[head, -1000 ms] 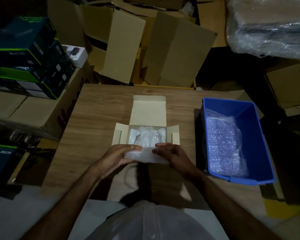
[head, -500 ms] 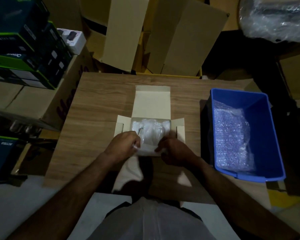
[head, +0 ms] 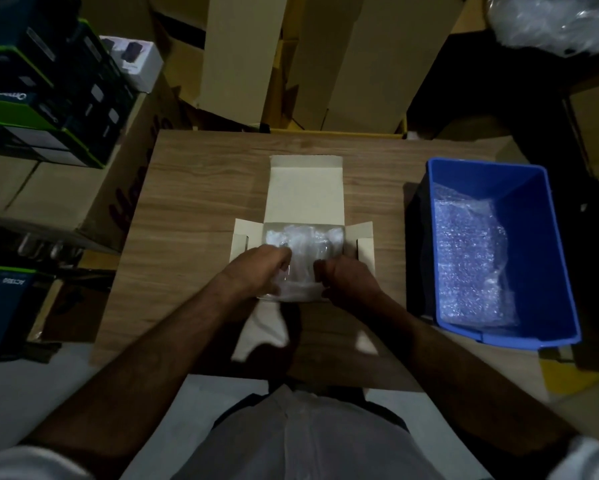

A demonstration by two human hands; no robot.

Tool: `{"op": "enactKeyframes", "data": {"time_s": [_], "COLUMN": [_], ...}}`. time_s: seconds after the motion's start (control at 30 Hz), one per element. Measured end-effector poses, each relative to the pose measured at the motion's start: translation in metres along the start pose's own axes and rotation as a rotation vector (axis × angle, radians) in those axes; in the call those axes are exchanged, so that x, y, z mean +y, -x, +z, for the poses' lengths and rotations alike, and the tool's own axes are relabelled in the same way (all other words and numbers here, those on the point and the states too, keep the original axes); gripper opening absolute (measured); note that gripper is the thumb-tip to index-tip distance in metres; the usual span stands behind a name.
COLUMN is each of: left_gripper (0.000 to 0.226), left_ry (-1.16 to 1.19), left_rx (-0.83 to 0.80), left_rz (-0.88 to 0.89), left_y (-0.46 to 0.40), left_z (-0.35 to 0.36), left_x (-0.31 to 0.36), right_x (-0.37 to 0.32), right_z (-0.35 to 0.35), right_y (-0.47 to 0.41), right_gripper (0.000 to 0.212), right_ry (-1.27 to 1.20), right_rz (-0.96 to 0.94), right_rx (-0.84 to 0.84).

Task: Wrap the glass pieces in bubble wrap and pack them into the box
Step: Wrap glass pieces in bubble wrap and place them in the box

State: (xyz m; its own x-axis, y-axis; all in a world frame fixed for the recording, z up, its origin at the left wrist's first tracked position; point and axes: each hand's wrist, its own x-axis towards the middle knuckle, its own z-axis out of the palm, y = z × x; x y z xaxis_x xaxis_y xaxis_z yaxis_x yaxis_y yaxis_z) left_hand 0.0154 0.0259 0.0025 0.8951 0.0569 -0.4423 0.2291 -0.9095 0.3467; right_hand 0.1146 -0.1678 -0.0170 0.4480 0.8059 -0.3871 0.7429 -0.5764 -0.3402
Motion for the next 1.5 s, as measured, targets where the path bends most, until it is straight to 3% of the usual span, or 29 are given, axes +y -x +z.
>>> {"op": "enactKeyframes", "data": {"time_s": [0.1,0.2,0.3,0.43,0.63,0.83,1.2,1.3,1.4,1.5], "left_gripper": [0.088,0.116,0.122,0.122,0.131,0.129,0.111,0.101,0.084,0.064], "left_ry": [-0.053,-0.121,-0.179,-0.280,-0.466,-0.525,-0.473,-0.326,-0.131,-0.062], "left_rx": [0.079,0.109,0.079,0.043,-0.018,0.038,0.052,0.207,0.388,0.540], "left_rz": [0.037,0.067,0.076,0.072,0.063,0.116,0.079,0.097,0.126,0.161], "left_y": [-0.007,-0.012,-0.015,-0.021,-0.036,-0.040,-0.019,-0.001,-0.003,-0.014], "left_z": [0.001,-0.001,-0.002,0.001,0.003,0.012,0.007,0.006,0.008,0.012], "left_x": [-0.003,-0.008,-0.013,-0.013,-0.011,-0.017,-0.004,0.005,0.034,0.081], "right_x": [-0.001,-0.002,0.001,-0.003,-0.012,-0.013,-0.009,-0.002,0.011,0.037], "right_z": [0.002,0.000,-0.003,-0.009,-0.020,-0.015,-0.010,-0.014,-0.022,-0.028], "right_y": [-0.002,-0.003,-0.003,-0.009,-0.020,-0.026,-0.014,0.011,0.040,0.076], "right_gripper": [0.047,0.075,0.105,0.121,0.112,0.111,0.113,0.098,0.080,0.090], "right_ry": [0.037,0.043,-0.004,0.078,0.238,0.297,0.151,-0.052,-0.101,-0.152], "right_rz": [-0.018,0.030,0.077,0.120,0.126,0.117,0.070,0.049,0.035,0.130], "right_rx": [-0.024,0.029,0.057,-0.043,-0.039,-0.041,0.030,0.191,0.387,0.474]}}
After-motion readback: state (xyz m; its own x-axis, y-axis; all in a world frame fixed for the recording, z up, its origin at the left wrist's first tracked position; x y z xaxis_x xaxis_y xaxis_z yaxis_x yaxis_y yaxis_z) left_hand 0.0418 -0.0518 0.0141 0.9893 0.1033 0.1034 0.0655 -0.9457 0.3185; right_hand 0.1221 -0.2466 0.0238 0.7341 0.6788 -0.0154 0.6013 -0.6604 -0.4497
